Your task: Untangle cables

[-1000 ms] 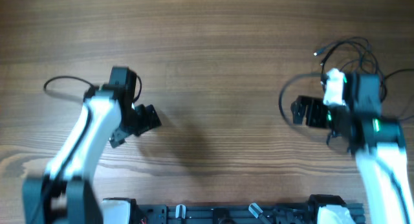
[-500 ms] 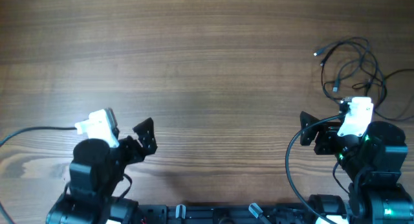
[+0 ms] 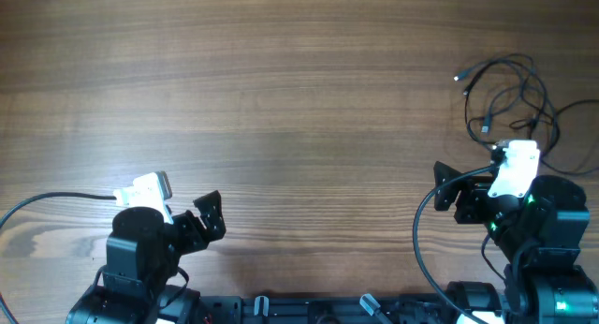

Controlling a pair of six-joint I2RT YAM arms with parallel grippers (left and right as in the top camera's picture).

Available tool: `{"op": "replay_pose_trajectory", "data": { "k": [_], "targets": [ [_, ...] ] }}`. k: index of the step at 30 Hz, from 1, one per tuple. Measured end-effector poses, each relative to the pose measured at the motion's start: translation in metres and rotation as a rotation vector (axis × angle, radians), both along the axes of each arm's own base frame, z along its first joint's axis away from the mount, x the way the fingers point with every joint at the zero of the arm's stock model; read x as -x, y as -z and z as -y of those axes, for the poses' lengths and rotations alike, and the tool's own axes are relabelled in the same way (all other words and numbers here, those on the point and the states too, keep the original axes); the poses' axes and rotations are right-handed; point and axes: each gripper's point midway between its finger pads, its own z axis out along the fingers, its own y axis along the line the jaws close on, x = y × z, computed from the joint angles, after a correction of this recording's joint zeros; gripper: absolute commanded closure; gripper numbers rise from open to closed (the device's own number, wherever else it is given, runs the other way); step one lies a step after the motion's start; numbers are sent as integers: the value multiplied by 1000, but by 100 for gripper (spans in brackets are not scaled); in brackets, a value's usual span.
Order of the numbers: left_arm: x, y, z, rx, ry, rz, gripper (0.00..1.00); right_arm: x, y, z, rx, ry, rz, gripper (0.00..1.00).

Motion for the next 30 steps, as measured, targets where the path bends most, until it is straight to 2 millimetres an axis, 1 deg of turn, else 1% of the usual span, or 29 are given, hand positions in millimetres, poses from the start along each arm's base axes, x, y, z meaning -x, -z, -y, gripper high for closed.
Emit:
{"op": "replay_pose_trajectory", "data": {
  "k": [4,6,7,8,9,10,12,14,15,20,26,28,30],
  "targets": [
    [0,0,0,0,0,0,0,5,-1,0,0,0,5,0],
    [0,0,0,0,0,0,0,10,-8,0,2,0,43,0],
    [0,0,0,0,0,0,0,16,-20,-1,6,0,112,0],
    [0,0,0,0,0,-1,0,19,-26,-1,7,0,143,0],
    [0,0,0,0,0,-1,0,17,-46,-1,13,-2,260,0],
    [0,0,0,0,0,-1,0,18,-55,-2,14,-3,309,0],
    [0,1,0,-1,0,-3,0,15,-83,-5,20,-19,516,0],
    [1,1,0,-1,0,-4,0,15,-98,-8,19,-35,701,0],
    [0,1,0,-1,0,-4,0,14,-100,-9,17,-41,758,0],
    [0,1,0,-1,0,-4,0,12,-84,-17,6,-75,921,0],
    [0,1,0,-1,0,-5,0,2,-62,-21,-7,-84,966,0],
    [0,1,0,-1,0,-5,0,-2,-53,-20,-6,-73,972,0],
    [0,1,0,-1,0,-5,0,-7,-37,-18,-4,-63,963,0]
  ]
}}
